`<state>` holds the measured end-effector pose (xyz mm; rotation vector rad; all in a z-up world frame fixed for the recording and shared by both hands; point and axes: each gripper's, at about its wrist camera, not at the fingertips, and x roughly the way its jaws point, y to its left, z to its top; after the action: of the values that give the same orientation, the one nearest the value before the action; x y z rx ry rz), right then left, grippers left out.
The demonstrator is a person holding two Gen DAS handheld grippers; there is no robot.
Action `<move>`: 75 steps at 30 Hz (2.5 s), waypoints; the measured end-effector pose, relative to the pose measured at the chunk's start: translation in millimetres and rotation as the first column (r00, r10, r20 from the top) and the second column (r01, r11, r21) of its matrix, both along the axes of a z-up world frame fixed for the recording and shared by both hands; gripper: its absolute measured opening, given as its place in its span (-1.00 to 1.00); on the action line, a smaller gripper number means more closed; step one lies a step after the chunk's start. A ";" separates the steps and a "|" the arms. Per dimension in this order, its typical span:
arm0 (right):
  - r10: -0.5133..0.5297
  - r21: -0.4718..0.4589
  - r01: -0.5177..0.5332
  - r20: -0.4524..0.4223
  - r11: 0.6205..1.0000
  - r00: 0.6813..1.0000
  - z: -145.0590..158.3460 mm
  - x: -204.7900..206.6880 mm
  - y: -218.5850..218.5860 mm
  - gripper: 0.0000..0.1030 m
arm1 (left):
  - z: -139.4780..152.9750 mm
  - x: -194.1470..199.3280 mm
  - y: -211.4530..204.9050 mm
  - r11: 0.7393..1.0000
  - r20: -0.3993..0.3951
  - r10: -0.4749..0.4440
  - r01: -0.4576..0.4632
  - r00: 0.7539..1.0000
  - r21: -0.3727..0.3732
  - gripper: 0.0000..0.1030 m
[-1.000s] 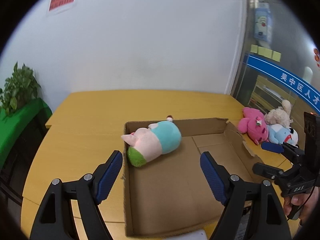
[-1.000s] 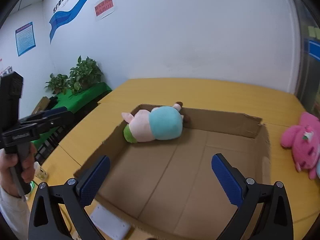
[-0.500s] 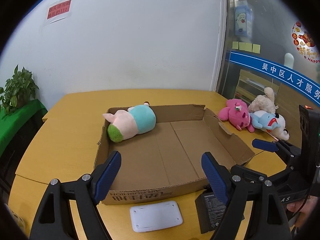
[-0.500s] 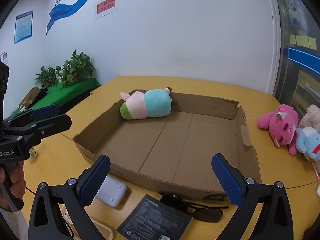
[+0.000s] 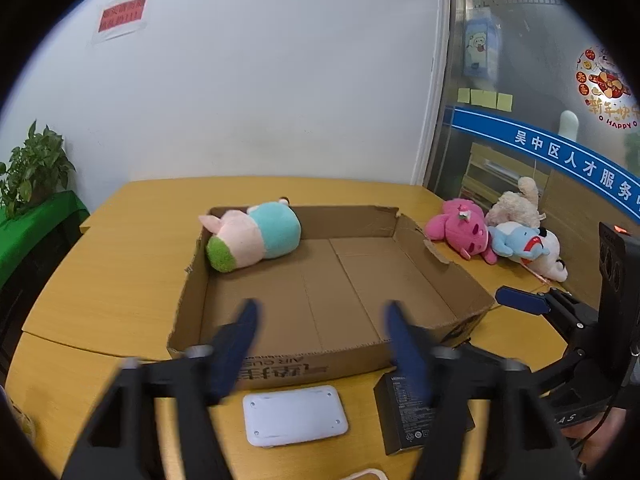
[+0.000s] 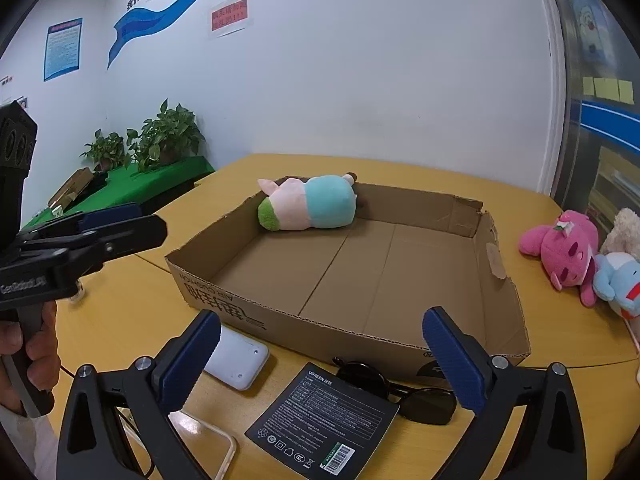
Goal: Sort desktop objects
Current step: 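Move the left gripper to the black UGREEN box and grasp it, then carry the black box into the cardboard box and release it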
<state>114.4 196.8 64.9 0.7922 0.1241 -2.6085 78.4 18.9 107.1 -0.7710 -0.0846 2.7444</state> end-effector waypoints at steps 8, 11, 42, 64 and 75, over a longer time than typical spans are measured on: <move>-0.018 -0.021 0.019 0.034 1.000 0.999 -12.0 5.8 20.3 1.00 | -23.0 -7.0 2.3 0.998 0.100 -0.011 0.005 0.995 0.063 0.43; -0.023 -0.029 0.025 0.071 0.999 0.997 -23.7 8.4 34.8 1.00 | -28.1 -1.6 7.9 0.999 0.072 -0.003 0.001 0.997 0.034 0.55; 0.246 0.013 -0.270 0.374 0.963 0.894 -131.9 14.3 44.5 0.99 | -146.8 -39.3 79.6 0.926 0.525 -0.374 0.277 0.764 0.256 0.25; 0.279 0.130 -0.276 -0.004 0.952 0.960 40.4 -16.1 25.4 0.78 | 55.8 -47.3 71.6 0.943 0.149 -0.328 0.314 0.933 0.111 0.11; 0.359 0.147 -0.345 -0.086 0.927 0.929 150.7 -113.5 -3.0 0.78 | 143.0 -136.2 38.8 0.959 0.016 -0.259 0.255 0.966 0.122 0.11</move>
<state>0.9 193.8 215.5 0.6010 0.4324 -2.3153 -57.7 57.7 250.1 -0.7366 -0.1426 2.4577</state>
